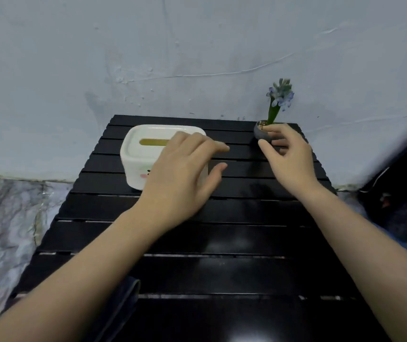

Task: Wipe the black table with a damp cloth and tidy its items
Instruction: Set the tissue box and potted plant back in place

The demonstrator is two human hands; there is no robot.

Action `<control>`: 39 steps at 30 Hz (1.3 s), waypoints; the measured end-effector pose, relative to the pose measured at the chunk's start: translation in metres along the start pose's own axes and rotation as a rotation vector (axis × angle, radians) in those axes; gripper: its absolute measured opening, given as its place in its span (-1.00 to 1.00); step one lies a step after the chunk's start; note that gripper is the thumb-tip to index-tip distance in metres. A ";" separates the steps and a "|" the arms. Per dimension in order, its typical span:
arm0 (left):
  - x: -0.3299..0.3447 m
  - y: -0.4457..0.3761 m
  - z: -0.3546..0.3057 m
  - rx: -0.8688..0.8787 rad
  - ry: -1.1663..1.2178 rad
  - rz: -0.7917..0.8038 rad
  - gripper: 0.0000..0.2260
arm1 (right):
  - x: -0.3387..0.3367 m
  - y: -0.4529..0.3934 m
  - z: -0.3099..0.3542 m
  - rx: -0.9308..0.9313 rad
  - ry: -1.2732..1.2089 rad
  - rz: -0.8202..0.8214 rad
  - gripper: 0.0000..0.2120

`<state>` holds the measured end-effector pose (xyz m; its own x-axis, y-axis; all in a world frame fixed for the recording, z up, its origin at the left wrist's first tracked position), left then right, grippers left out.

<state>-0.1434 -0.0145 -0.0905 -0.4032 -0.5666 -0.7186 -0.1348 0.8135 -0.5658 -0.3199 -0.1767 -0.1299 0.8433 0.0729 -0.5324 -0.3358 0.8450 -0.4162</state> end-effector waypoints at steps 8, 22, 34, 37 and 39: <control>0.105 -0.012 -0.002 -0.061 0.007 0.336 -0.75 | 0.013 -0.049 -0.060 0.033 0.273 0.202 -0.60; 0.138 0.008 0.008 -0.113 -0.145 0.555 -0.54 | 0.045 -0.084 -0.080 -0.008 0.186 0.191 -0.62; 0.102 0.060 -0.018 -0.157 -0.171 0.577 -0.58 | 0.048 0.036 -0.012 -0.187 0.045 0.397 -0.59; 0.092 0.076 -0.024 -0.174 -0.173 0.569 -0.52 | 0.050 0.040 -0.011 -0.187 0.063 0.394 -0.58; 0.089 0.080 -0.025 -0.180 -0.171 0.571 -0.47 | 0.050 0.038 -0.011 -0.178 0.074 0.398 -0.57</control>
<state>-0.2123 0.0029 -0.1896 -0.3080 -0.0362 -0.9507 -0.0974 0.9952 -0.0063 -0.2947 -0.1462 -0.1805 0.6037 0.3307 -0.7254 -0.7008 0.6539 -0.2851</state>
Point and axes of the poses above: each hand's wrist, its own y-axis away from the middle knuckle, its own x-axis out of the palm, z = x × y, the point moved 3 cm from there along -y, towards the middle knuckle, and after that the axes turned 7 degrees about -x, right-handed, at the moved point
